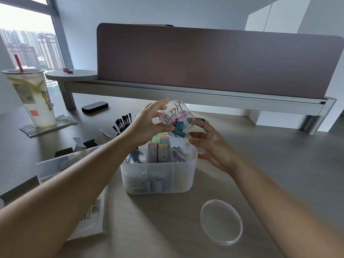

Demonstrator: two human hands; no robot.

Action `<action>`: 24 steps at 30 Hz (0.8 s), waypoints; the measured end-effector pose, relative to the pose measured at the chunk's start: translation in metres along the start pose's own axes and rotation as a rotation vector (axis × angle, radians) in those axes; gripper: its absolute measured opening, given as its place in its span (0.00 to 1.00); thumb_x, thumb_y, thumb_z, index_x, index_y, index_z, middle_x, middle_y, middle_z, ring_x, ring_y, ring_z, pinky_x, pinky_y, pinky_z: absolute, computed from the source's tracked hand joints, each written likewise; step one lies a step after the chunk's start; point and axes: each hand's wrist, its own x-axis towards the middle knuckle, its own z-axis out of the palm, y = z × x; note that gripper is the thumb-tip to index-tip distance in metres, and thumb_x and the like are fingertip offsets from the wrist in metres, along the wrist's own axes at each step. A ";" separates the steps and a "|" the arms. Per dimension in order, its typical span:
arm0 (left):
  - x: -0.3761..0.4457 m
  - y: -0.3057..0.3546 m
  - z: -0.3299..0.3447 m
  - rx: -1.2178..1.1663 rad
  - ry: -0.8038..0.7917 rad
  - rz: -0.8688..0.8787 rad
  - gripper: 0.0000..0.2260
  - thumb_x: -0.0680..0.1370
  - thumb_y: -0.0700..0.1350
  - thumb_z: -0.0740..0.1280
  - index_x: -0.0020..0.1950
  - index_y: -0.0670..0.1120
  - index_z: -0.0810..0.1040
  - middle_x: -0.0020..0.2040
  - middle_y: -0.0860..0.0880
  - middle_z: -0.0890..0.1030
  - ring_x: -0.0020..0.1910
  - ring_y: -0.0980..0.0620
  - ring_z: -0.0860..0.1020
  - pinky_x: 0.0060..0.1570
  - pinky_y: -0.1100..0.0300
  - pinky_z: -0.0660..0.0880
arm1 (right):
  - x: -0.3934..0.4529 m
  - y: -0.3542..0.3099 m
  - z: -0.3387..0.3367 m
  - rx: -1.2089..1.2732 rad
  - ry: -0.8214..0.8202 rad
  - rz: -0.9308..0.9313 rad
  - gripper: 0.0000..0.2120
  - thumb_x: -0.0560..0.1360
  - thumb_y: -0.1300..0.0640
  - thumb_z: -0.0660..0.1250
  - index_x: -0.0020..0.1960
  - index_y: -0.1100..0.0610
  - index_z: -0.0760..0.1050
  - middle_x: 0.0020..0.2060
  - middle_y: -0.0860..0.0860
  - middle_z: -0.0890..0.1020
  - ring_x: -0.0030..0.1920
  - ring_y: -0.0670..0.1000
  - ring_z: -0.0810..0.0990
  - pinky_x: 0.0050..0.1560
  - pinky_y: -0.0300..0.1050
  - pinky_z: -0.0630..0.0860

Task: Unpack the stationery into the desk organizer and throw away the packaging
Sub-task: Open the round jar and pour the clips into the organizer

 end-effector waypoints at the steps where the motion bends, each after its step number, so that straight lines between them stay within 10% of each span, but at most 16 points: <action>1: 0.000 0.000 0.000 0.010 0.003 0.000 0.31 0.70 0.37 0.69 0.70 0.48 0.61 0.67 0.43 0.68 0.65 0.47 0.68 0.56 0.52 0.72 | 0.000 0.000 0.000 0.002 -0.001 -0.001 0.25 0.73 0.63 0.64 0.66 0.46 0.63 0.53 0.49 0.74 0.60 0.55 0.72 0.60 0.60 0.72; 11: -0.002 0.003 -0.001 -0.104 0.044 -0.003 0.31 0.67 0.32 0.71 0.67 0.47 0.66 0.59 0.48 0.70 0.59 0.53 0.67 0.46 0.67 0.74 | 0.001 0.001 0.001 -0.004 -0.007 -0.004 0.24 0.74 0.63 0.63 0.65 0.46 0.64 0.56 0.53 0.74 0.61 0.55 0.72 0.59 0.59 0.73; 24: -0.010 0.005 -0.001 -0.111 -0.010 -0.023 0.30 0.65 0.31 0.72 0.64 0.45 0.68 0.57 0.49 0.72 0.60 0.52 0.68 0.54 0.60 0.73 | -0.002 -0.001 0.001 0.057 -0.014 -0.044 0.09 0.75 0.61 0.59 0.50 0.47 0.68 0.45 0.50 0.78 0.45 0.49 0.77 0.44 0.46 0.73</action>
